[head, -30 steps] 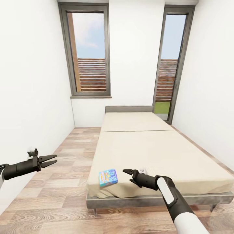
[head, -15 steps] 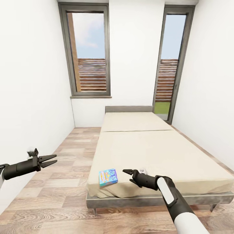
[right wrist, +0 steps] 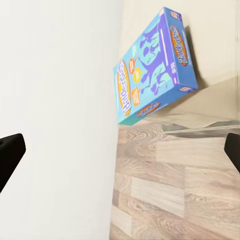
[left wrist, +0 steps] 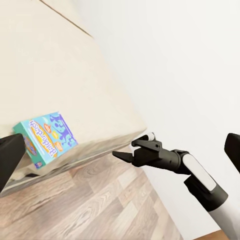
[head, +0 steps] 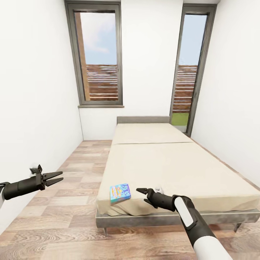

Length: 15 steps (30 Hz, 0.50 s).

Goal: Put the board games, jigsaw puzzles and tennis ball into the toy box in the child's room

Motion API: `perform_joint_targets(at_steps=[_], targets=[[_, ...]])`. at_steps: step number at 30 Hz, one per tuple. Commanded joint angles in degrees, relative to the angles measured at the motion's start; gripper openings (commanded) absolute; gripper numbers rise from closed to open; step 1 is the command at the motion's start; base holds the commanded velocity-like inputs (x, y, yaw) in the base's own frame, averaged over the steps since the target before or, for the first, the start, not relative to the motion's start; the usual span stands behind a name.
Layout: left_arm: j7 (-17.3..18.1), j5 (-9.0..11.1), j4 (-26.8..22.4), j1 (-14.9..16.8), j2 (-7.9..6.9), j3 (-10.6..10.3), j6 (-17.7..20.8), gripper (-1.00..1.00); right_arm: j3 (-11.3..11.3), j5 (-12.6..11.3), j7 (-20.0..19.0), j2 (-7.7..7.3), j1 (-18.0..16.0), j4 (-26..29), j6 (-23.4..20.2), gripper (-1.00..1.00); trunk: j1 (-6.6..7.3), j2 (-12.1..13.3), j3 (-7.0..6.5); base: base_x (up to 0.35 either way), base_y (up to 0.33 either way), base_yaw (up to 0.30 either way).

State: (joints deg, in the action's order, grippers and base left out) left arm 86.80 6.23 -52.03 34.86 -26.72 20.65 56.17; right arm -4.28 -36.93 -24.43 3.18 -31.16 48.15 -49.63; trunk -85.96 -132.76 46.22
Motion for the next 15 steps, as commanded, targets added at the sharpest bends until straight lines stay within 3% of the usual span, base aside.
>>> perform_joint_targets(at_steps=[1,15], targets=[[0.21,0.01,0.0,0.03,-0.01,0.0,0.6,1.0,-0.29,0.2,-0.26,0.07,-0.04,0.01,-0.38,1.0,-0.21,-0.44,0.25,0.0,0.0,0.0],[0.21,0.01,0.0,0.03,-0.04,0.01,0.6,1.0,-0.29,0.23,-0.38,0.08,-0.04,0.01,-0.37,1.0,-3.29,-6.06,2.76,0.0,0.0,0.0]])
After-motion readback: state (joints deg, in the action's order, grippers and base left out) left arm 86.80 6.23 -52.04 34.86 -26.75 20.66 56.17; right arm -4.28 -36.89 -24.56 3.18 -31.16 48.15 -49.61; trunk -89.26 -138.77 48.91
